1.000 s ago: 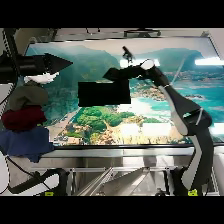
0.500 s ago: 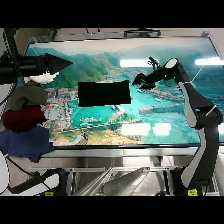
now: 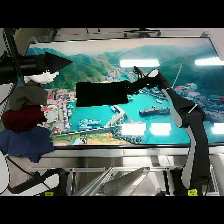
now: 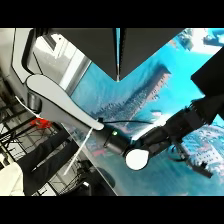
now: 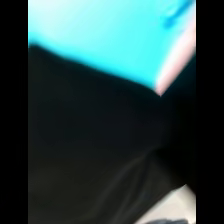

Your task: Fold the shirts.

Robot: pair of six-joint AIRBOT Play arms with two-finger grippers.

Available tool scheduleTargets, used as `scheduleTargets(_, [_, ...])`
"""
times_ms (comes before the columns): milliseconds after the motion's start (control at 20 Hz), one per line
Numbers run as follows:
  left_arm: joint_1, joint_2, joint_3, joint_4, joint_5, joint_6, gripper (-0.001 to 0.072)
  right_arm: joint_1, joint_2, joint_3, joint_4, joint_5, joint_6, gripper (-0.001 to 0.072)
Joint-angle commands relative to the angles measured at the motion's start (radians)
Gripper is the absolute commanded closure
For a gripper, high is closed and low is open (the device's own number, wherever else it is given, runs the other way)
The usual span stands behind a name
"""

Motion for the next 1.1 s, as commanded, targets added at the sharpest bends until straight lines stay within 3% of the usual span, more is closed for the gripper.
scheduleTargets(0, [0.0,0.0,0.0,0.001,-0.028,0.0,0.068,0.012,0.009,0.005,0.163,-0.031,-0.055,0.0685])
scheduleTargets(150, [0.0,0.0,0.0,0.0,-0.037,0.0,0.068,-0.034,0.106,0.005,0.126,-0.047,-0.028,0.0687])
scheduleTargets(300, [0.001,0.0,0.0,0.0,-0.039,-0.003,0.068,-0.15,0.233,0.003,-0.096,-0.016,0.156,0.0687])
scheduleTargets(450, [0.0,0.0,0.0,0.0,-0.045,-0.003,0.068,-0.331,0.387,-0.04,-0.283,0.048,0.25,0.069])
scheduleTargets(750, [0.0,0.0,0.0,0.0,-0.046,-0.003,0.068,-0.774,0.747,-0.459,-0.5,-0.019,0.291,0.0689])
scheduleTargets(1050, [0.0,0.0,0.0,0.0,-0.045,-0.003,0.068,-1.151,0.972,-1.028,-0.505,-0.305,0.291,0.0688])
